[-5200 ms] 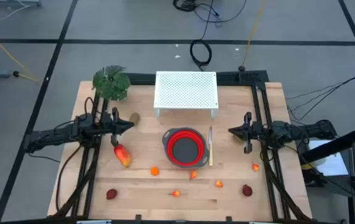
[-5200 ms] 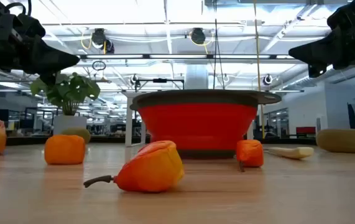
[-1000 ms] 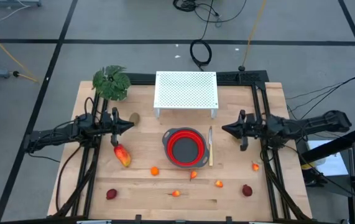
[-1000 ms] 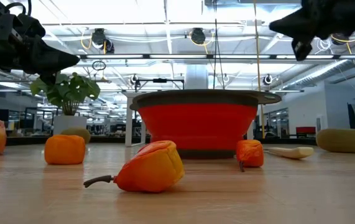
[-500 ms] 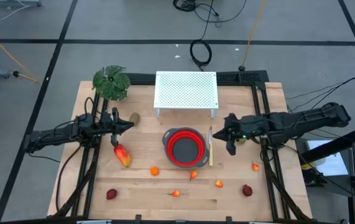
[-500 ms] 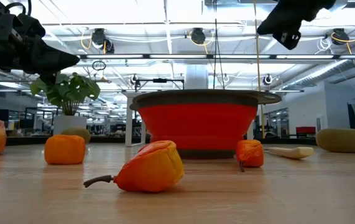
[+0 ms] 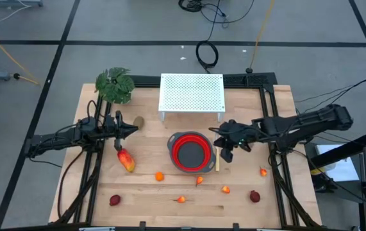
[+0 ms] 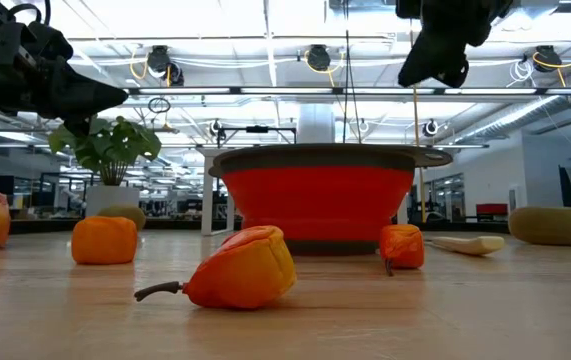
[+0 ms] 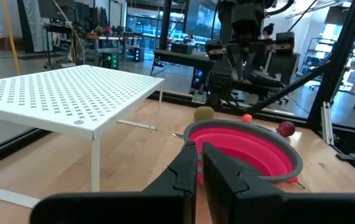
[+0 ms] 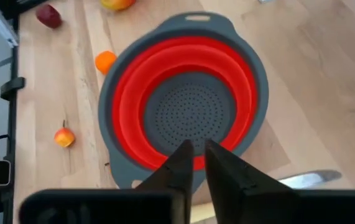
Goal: Pick & Place Fruit
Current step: Put the red strainer bowl on the shelf
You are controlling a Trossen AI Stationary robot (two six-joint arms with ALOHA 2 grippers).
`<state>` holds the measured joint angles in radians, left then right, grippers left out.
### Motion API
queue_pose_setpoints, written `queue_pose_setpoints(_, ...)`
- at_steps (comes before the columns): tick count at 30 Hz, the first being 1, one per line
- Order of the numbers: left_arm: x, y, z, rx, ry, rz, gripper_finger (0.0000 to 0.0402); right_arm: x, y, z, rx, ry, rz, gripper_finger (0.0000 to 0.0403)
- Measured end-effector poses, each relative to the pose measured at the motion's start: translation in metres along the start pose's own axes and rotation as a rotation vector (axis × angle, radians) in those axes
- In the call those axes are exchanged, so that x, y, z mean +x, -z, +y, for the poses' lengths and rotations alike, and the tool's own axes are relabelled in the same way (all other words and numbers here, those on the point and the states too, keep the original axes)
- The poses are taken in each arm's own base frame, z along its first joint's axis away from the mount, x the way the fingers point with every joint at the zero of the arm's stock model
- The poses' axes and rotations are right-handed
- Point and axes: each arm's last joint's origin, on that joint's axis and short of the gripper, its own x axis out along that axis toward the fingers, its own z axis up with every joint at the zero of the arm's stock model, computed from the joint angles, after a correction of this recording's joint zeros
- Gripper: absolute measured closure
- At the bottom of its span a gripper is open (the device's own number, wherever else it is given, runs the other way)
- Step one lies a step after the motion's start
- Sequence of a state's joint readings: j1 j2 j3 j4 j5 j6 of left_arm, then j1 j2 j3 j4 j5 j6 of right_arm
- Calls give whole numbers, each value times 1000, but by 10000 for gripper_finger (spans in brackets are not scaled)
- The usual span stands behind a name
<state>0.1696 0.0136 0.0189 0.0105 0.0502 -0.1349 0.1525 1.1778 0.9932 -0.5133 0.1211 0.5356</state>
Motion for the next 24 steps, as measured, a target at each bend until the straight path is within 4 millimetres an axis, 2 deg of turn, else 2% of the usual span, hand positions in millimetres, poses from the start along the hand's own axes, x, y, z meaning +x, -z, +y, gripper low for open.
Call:
queue_pose_setpoints(8, 0, 0, 0, 0, 0, 0, 378, 12, -2, -8, 58, -8, 67, 280)
queue_pose_setpoints(13, 0, 0, 0, 0, 0, 0, 378, 14, -4, -14, 76, 14, 66, 243)
queue_pose_setpoints(24, 0, 0, 0, 0, 0, 0, 378, 14, -8, -13, 89, -7, 28, 233)
